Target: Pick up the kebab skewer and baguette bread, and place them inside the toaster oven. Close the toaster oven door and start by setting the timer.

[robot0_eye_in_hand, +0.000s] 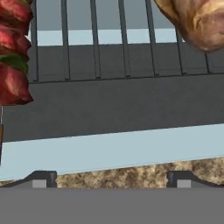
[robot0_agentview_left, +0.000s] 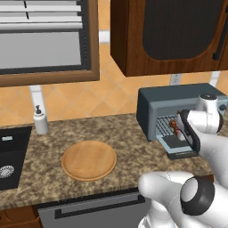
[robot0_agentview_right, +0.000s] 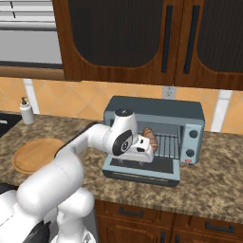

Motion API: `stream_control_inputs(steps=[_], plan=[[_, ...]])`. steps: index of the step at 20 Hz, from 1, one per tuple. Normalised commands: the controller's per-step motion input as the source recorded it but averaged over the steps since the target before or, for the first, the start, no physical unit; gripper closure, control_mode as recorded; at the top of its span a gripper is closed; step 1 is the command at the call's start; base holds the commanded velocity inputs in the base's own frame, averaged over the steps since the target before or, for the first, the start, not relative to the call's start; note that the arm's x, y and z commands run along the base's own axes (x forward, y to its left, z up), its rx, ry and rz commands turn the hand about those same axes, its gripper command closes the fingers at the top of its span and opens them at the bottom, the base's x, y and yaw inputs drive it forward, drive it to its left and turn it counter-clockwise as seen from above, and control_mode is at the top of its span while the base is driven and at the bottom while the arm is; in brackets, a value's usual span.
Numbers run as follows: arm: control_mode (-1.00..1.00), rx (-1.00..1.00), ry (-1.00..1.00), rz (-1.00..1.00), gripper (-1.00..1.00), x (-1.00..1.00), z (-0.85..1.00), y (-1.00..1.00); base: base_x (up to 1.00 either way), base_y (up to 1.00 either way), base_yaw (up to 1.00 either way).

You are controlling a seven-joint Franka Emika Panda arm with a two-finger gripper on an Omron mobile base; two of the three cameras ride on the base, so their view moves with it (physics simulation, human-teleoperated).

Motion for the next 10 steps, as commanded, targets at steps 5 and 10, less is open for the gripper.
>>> stream_control_inputs(steps=[5,10], plan=[[-1.00,0.00,0.00,-0.02,-1.00,-0.12,-0.10,0.00,0.00,0.00,0.00],[-1.00,0.00,0.00,0.00,-1.00,0.00,-0.19,0.05,0.00,0.00,0.00]])
